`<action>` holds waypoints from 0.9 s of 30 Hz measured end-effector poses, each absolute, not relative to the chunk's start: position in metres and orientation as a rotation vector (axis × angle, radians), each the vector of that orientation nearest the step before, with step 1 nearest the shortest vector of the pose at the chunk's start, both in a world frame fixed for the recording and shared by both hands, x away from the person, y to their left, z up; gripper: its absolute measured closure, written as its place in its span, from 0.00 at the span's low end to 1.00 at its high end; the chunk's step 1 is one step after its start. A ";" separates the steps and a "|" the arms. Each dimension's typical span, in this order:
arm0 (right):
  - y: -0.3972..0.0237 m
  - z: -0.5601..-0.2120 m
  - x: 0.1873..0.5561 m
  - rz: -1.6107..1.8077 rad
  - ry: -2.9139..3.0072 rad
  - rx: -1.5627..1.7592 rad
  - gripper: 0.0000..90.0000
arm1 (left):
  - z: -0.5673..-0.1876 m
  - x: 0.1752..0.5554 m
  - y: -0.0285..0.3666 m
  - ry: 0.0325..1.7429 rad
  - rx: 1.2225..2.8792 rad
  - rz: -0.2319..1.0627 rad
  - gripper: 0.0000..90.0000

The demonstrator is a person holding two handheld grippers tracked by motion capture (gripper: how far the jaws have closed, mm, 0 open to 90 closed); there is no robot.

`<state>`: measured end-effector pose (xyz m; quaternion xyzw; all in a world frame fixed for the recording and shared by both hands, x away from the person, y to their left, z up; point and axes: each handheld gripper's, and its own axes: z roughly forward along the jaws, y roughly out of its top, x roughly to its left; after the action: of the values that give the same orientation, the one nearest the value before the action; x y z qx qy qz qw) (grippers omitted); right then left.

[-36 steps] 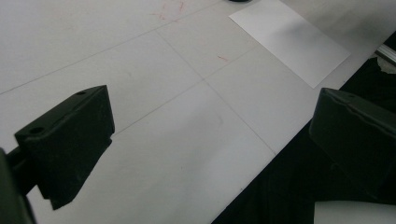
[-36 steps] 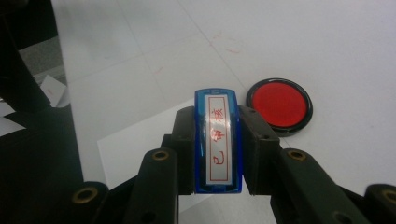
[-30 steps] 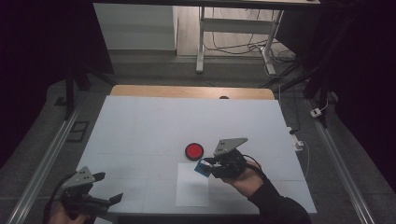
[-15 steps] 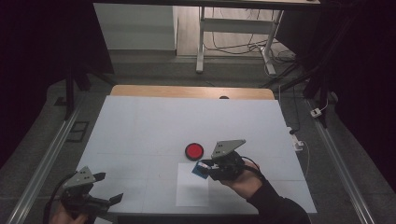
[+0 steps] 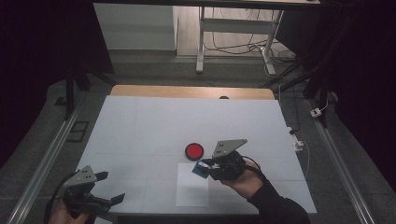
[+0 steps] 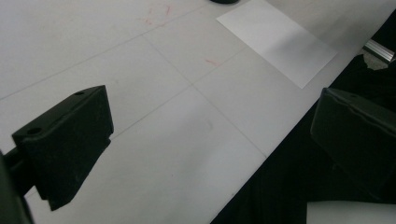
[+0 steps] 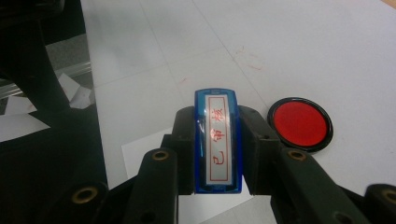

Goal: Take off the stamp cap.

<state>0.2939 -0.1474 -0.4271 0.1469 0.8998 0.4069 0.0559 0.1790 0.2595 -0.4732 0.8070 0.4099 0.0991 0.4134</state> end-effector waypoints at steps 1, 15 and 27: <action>-0.147 -0.427 0.294 1.236 2.730 0.446 0.77 | -0.473 0.179 0.258 1.030 2.030 0.251 0.00; -0.148 -0.425 0.293 1.248 2.726 0.425 0.77 | -0.468 0.189 0.238 0.944 2.061 0.240 0.00; -0.147 -0.423 0.292 1.270 2.732 0.400 0.77 | -0.469 0.203 0.220 0.900 2.065 0.225 0.00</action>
<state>0.2921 -0.1466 -0.4235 0.1314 0.8978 0.4173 0.0511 0.2027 0.2203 -0.4687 0.8257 0.3597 0.0898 0.4251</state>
